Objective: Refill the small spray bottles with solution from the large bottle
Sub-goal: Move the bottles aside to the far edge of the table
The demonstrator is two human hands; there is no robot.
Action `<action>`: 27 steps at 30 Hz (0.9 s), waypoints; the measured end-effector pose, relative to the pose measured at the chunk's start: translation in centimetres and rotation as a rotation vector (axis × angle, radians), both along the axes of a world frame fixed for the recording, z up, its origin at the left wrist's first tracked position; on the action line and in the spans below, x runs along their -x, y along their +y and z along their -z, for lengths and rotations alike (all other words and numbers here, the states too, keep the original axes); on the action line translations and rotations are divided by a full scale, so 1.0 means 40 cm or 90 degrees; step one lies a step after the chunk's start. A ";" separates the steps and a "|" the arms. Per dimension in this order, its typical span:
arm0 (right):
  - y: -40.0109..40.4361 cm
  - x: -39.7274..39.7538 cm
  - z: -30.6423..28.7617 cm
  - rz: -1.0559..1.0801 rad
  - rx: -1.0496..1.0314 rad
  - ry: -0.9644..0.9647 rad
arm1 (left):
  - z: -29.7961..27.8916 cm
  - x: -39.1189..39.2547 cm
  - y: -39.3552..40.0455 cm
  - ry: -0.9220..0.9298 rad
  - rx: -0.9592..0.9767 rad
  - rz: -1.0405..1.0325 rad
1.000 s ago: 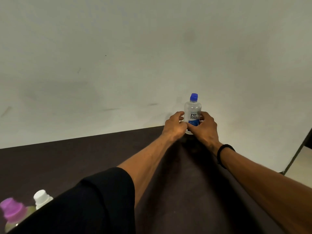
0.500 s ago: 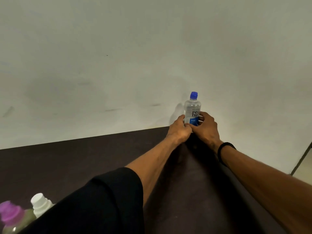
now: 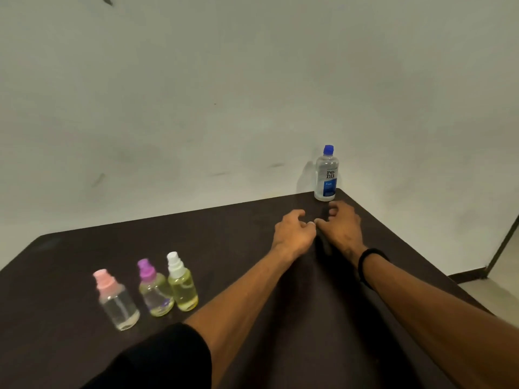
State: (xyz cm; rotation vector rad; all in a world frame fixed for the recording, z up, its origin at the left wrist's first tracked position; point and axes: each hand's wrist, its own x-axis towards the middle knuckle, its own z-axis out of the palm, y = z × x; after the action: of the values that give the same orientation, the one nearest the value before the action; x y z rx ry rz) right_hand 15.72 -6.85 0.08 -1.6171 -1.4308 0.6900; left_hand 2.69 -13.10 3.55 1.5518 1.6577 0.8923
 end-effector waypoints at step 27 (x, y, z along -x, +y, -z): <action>-0.459 0.436 0.001 -0.389 -0.038 -0.023 | 0.111 0.537 -0.646 -0.035 -0.174 -0.573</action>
State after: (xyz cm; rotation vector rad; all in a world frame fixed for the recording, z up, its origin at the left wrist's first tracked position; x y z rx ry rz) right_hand -1.72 -25.21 0.04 -1.1407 -1.9750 0.9465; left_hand -18.79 -38.94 -0.91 0.8653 2.2913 1.6437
